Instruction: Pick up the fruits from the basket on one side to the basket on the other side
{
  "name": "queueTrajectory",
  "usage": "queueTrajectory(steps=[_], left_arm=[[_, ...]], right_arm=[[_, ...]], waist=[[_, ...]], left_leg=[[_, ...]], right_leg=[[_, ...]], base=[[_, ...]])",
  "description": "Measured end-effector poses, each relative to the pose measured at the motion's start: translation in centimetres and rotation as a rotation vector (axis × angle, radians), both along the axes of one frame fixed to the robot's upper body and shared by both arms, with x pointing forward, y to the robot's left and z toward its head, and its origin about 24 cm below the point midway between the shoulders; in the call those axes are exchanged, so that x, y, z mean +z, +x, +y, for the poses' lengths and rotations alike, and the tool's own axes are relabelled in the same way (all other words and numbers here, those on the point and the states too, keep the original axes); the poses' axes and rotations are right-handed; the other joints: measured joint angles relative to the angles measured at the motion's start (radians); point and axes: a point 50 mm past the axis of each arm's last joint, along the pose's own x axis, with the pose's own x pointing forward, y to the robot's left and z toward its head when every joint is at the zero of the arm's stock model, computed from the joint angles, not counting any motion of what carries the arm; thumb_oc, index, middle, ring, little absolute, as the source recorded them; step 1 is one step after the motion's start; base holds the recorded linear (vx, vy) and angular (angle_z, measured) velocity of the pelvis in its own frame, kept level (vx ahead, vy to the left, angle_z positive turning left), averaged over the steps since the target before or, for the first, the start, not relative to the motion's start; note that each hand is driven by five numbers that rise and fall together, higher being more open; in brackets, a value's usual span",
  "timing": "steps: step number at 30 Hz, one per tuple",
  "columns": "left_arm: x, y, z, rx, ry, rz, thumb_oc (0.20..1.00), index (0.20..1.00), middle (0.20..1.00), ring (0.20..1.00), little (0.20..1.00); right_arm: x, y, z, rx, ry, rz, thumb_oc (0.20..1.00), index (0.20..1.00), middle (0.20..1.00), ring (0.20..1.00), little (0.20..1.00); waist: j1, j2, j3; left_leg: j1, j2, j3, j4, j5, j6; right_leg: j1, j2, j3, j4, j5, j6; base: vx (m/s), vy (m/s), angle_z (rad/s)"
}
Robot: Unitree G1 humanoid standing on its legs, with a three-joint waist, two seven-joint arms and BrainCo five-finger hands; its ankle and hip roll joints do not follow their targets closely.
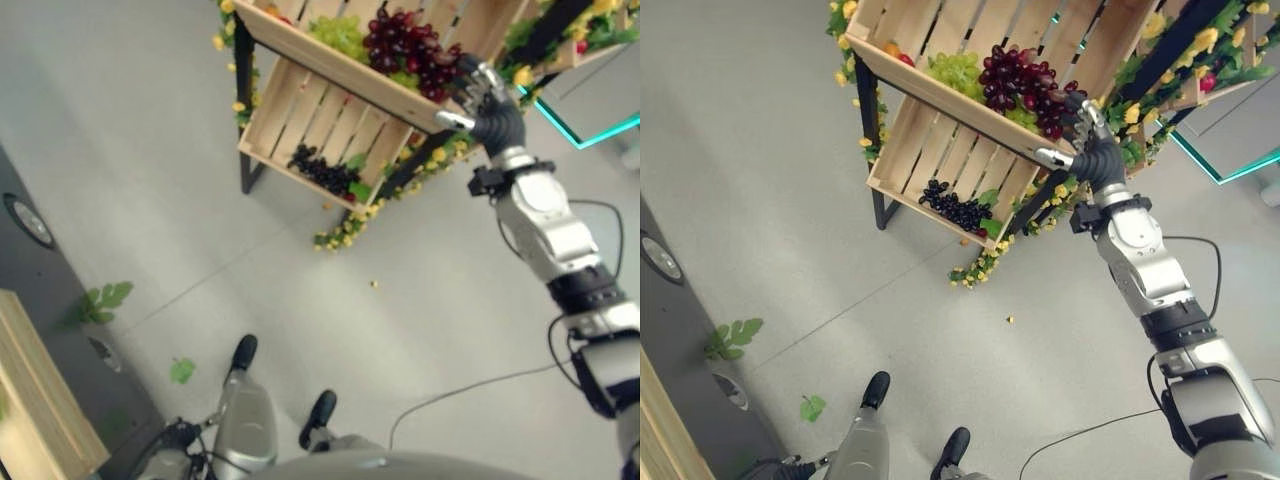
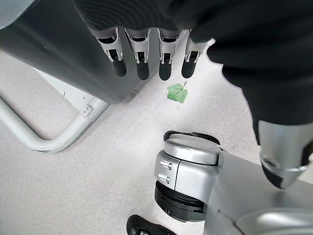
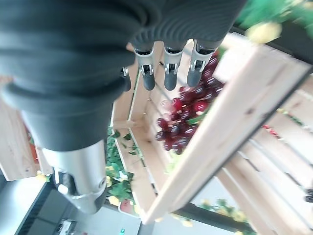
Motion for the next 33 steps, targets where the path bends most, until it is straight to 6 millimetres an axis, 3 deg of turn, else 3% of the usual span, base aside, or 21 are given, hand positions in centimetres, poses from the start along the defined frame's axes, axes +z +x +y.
queueTrajectory(steps=[6, 10, 19, 25, 29, 33], left_arm=[[-0.4, -0.6, -0.8, -0.014, -0.017, 0.017, 1.0, 1.0, 1.0, 1.0, 1.0], [-0.3, -0.7, -0.6, -0.01, -0.01, 0.016, 1.0, 1.0, 1.0, 1.0, 1.0], [-0.4, -1.0, -0.7, -0.009, -0.007, 0.025, 1.0, 1.0, 1.0, 1.0, 1.0], [-0.6, -1.3, -1.1, -0.035, -0.006, 0.043, 1.0, 1.0, 1.0, 1.0, 1.0], [-0.8, -2.1, -1.2, -0.028, -0.011, 0.066, 1.0, 1.0, 1.0, 1.0, 1.0], [-1.0, -2.9, -1.5, -0.022, -0.019, 0.087, 1.0, 1.0, 1.0, 1.0, 1.0]], right_arm=[[-4.0, -2.5, 0.1, 0.022, -0.015, 0.072, 1.0, 1.0, 1.0, 1.0, 1.0], [-6.2, -3.6, -0.6, -0.009, -0.042, 0.125, 1.0, 1.0, 1.0, 1.0, 1.0], [-11.1, -6.3, 0.0, -0.037, -0.041, 0.247, 1.0, 1.0, 1.0, 1.0, 1.0], [-15.3, -8.8, -0.1, -0.057, -0.054, 0.397, 1.0, 1.0, 1.0, 1.0, 1.0], [-17.0, -9.9, -0.2, -0.066, -0.068, 0.463, 1.0, 1.0, 1.0, 1.0, 1.0], [-21.2, -11.7, -1.1, -0.121, -0.08, 0.641, 1.0, 1.0, 1.0, 1.0, 1.0]], waist=[[-0.019, 0.044, -0.029], [-0.039, 0.047, -0.042], [-0.063, 0.056, -0.059], [-0.083, 0.078, -0.092], [-0.109, 0.089, -0.112], [-0.114, 0.092, -0.132]], left_leg=[[0.014, -0.001, 0.002, -0.007, 0.001, 0.001], [0.028, -0.001, 0.011, -0.016, 0.002, 0.003], [0.071, -0.013, 0.027, -0.048, 0.006, 0.01], [0.098, -0.018, 0.034, -0.069, 0.011, 0.016], [0.12, -0.021, 0.04, -0.082, 0.013, 0.019], [0.149, -0.022, 0.052, -0.103, 0.017, 0.023]], right_leg=[[0.01, -0.002, 0.002, 0.0, -0.002, 0.002], [0.013, -0.004, 0.013, 0.0, -0.002, 0.003], [0.035, -0.019, 0.025, 0.0, -0.006, 0.014], [0.049, -0.025, 0.027, 0.0, -0.009, 0.018], [0.065, -0.03, 0.027, 0.0, -0.014, 0.023], [0.078, -0.033, 0.033, 0.0, -0.017, 0.027]], base=[[0.0, 0.008, 0.0], [0.0, 0.008, -0.07], [0.01, 0.006, -0.04], [0.0, 0.0, 0.0], [0.0, -0.006, -0.02], [0.0, -0.051, -0.04]])
